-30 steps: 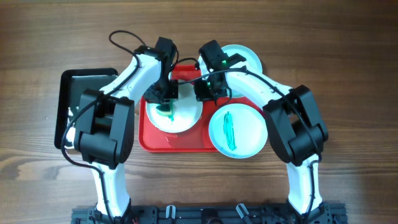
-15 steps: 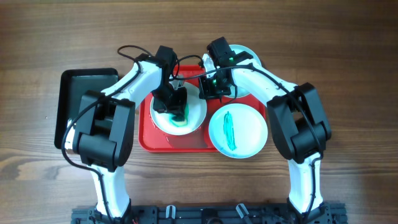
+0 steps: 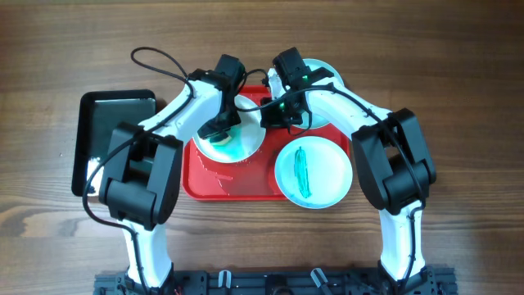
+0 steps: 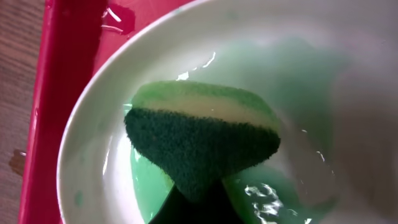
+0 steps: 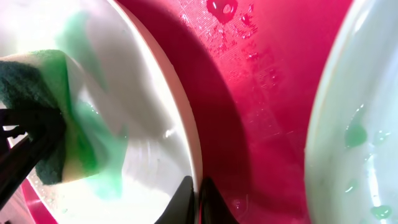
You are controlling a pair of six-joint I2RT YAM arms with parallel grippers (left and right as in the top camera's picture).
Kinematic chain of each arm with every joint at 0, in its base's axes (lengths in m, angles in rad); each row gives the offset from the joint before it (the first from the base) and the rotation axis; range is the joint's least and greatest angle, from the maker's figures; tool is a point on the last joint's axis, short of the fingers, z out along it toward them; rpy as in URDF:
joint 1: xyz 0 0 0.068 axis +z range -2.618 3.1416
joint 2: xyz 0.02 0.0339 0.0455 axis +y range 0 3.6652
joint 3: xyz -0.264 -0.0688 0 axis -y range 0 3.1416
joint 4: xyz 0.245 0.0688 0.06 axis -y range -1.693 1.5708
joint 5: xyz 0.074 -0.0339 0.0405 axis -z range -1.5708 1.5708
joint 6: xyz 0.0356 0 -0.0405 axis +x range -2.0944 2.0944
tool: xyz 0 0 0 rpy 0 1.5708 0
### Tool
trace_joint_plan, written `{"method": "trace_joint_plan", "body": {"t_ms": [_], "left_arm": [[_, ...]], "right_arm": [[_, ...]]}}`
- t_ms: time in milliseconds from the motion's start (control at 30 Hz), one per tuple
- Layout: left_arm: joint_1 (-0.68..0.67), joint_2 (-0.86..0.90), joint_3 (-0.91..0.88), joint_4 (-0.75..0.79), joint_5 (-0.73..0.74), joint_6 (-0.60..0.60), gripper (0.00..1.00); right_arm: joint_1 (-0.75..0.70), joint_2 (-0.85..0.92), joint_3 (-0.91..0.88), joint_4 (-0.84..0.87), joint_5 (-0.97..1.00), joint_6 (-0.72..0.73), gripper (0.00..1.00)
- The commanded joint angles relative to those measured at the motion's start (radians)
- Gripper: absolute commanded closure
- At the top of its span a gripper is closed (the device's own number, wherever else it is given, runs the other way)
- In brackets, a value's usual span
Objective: Clean dirty plates on tray and stack at the side
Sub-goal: 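Scrub the large plate with the sponge while the right gripper holds its rim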
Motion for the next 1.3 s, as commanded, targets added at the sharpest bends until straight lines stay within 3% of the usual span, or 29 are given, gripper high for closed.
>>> {"method": "trace_joint_plan", "body": {"t_ms": [0,33,100,233,433,567,733,833,967,1033,1267], "left_arm": [[0.015,0.050,-0.024,-0.040,0.371,0.292,0.96],[0.015,0.050,-0.024,-0.041,0.529,0.386,0.96],[0.015,0.050,-0.024,-0.029,0.661,0.455,0.96],[0.018,0.050,-0.024,0.073,0.646,0.430,0.96],[0.023,0.050,-0.023,0.219,0.172,0.147,0.96],[0.024,0.050,-0.023,0.202,-0.170,-0.018,0.96],[0.024,0.050,-0.023,0.028,-0.259,-0.114,0.96],[0.024,0.050,-0.023,-0.083,-0.152,-0.088,0.96],[0.026,0.050,-0.023,-0.143,0.300,0.197,0.96],[0.026,0.050,-0.023,-0.138,0.603,0.354,0.96],[0.034,0.050,-0.023,0.093,0.601,0.315,0.96]], "right_arm": [[0.009,0.011,-0.002,-0.006,-0.043,-0.013,0.96],[0.009,0.011,-0.002,-0.006,-0.043,-0.013,0.96],[0.009,0.011,-0.002,-0.007,-0.043,-0.013,0.96],[0.009,0.011,-0.002,-0.010,-0.043,-0.013,0.96],[0.009,0.011,-0.002,-0.014,-0.043,-0.013,0.96],[0.009,0.011,-0.002,-0.021,-0.043,-0.014,0.96],[0.009,0.011,-0.002,-0.020,-0.043,-0.014,0.96],[0.009,0.011,-0.002,-0.020,-0.043,-0.014,0.96],[0.009,0.011,-0.002,-0.020,-0.043,-0.014,0.96],[0.009,0.011,-0.002,-0.021,-0.043,-0.014,0.96],[0.009,0.011,-0.002,-0.026,-0.043,-0.014,0.96]]}}
